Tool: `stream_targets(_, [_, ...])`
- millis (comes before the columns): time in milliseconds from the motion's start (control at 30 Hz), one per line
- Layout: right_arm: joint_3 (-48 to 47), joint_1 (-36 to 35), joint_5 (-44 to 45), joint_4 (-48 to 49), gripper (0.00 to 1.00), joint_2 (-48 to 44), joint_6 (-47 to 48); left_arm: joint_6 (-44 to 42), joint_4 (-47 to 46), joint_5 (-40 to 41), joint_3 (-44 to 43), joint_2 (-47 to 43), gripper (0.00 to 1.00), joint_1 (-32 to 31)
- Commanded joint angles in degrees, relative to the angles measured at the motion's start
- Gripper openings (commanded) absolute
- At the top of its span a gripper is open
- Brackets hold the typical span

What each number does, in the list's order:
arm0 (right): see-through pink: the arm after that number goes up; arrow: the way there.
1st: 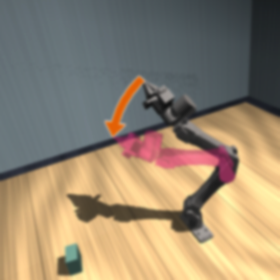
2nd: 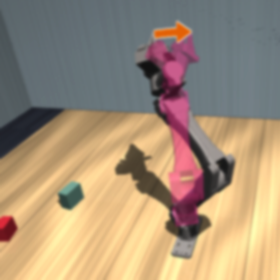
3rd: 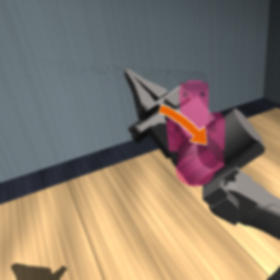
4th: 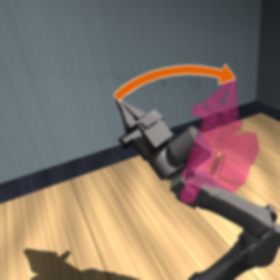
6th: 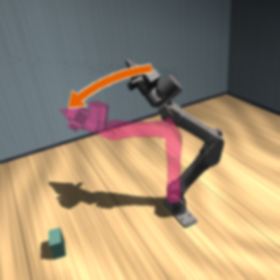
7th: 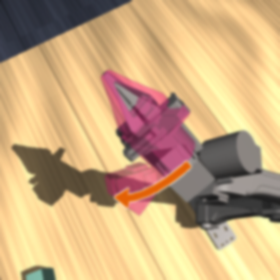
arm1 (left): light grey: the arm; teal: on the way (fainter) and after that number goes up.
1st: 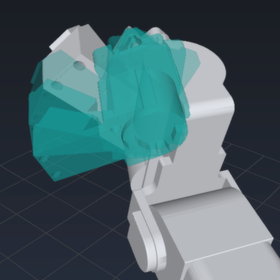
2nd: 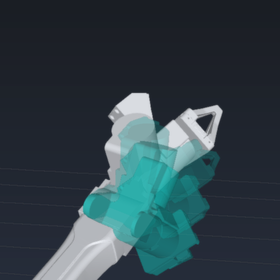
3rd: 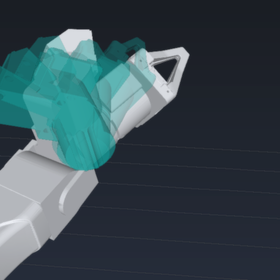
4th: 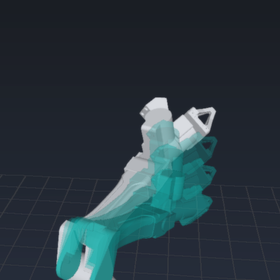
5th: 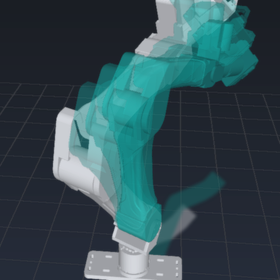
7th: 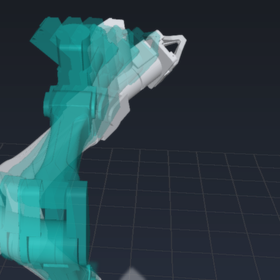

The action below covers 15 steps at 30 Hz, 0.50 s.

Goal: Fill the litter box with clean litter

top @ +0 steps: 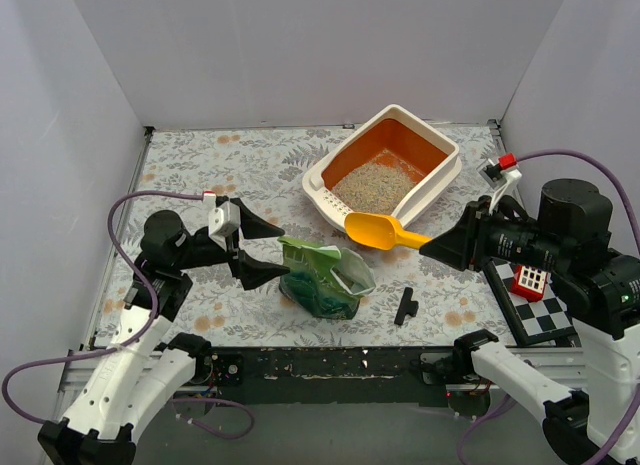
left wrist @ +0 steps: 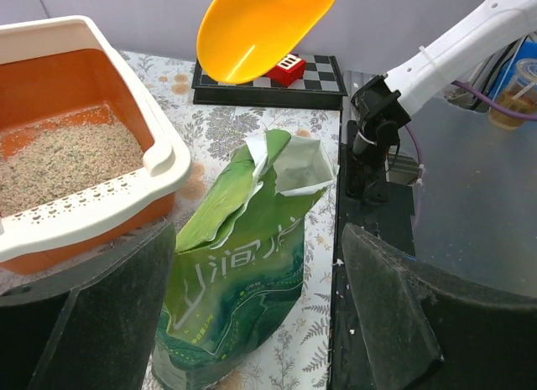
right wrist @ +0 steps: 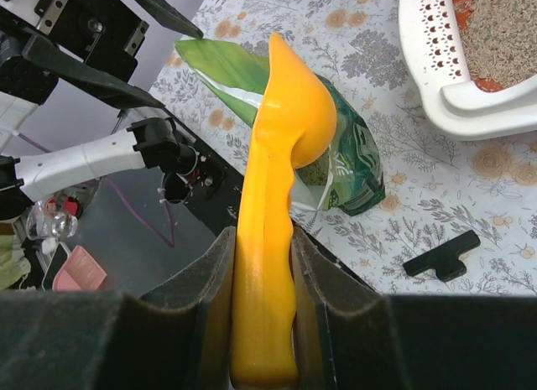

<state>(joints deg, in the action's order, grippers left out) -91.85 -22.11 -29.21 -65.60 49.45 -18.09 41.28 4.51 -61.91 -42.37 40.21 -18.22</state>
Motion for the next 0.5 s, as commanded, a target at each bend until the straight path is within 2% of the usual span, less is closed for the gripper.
stream_targets(0, [-2.1,0.0,-1.7,-1.0,0.01,-0.1,0.4,-4.6,4.2,3.0,-2.2,-0.6,0.81,-0.9])
stream_targets(300, [-0.6,0.0,-2.9,-0.9,0.01,-0.2,1.8,-4.3,-6.3,5.9,-0.3,3.1,0.85,-0.9])
stream_targets(467, [2.1,0.0,-1.5,-1.7,0.01,-0.8,2.0,-3.1,-12.2,4.4,-0.8,8.8,0.85,-0.9])
